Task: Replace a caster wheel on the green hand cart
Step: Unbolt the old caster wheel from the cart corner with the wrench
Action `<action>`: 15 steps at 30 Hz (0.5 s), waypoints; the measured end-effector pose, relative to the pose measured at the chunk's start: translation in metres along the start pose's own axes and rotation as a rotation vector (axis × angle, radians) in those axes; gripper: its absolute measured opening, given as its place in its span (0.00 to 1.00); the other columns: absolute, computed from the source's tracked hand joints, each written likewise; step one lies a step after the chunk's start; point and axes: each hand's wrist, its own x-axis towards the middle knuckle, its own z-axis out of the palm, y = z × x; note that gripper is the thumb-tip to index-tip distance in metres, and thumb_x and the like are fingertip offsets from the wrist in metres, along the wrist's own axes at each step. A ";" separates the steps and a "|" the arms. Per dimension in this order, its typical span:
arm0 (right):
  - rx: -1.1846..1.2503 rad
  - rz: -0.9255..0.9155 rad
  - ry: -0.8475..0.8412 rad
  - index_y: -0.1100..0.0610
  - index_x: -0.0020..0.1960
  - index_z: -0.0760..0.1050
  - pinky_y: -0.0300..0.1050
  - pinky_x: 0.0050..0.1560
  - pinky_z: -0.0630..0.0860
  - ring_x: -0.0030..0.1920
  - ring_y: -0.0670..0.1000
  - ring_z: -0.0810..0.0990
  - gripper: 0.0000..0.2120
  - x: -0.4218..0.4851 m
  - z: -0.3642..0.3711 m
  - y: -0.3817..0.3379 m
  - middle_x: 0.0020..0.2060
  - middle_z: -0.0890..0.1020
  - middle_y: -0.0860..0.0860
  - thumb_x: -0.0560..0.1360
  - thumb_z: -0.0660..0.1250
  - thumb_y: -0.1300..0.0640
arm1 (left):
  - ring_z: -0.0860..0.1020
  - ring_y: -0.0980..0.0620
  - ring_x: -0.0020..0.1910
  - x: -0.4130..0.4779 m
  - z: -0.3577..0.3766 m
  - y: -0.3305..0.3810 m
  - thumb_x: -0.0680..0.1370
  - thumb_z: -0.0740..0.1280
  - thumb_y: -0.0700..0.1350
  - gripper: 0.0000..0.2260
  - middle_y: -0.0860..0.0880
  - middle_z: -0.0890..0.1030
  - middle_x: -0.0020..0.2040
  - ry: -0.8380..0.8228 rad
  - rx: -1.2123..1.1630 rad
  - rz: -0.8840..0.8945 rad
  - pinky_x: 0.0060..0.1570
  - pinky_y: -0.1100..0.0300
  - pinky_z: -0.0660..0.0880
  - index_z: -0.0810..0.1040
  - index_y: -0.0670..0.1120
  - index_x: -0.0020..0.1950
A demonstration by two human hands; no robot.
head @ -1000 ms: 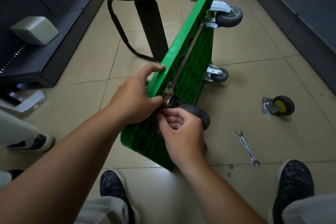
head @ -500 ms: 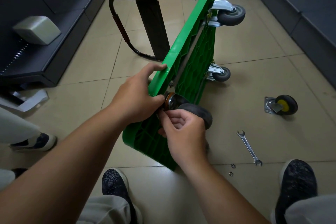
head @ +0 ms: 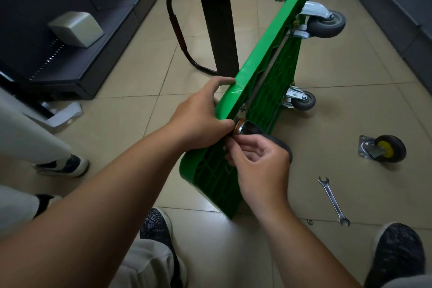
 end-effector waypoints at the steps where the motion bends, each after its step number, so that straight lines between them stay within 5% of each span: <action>1: -0.005 -0.010 -0.002 0.54 0.46 0.84 0.40 0.41 0.82 0.38 0.49 0.87 0.04 -0.001 0.000 0.000 0.36 0.87 0.49 0.75 0.77 0.61 | 0.83 0.51 0.44 0.000 0.000 0.000 0.74 0.75 0.45 0.34 0.56 0.79 0.50 0.000 0.009 0.005 0.47 0.47 0.84 0.65 0.68 0.73; 15: -0.203 -0.275 -0.007 0.53 0.50 0.83 0.40 0.47 0.81 0.45 0.48 0.86 0.11 -0.002 -0.002 0.012 0.46 0.85 0.49 0.74 0.75 0.67 | 0.82 0.49 0.43 0.001 0.001 0.002 0.75 0.74 0.45 0.34 0.53 0.77 0.51 0.005 0.085 0.027 0.45 0.45 0.84 0.63 0.66 0.75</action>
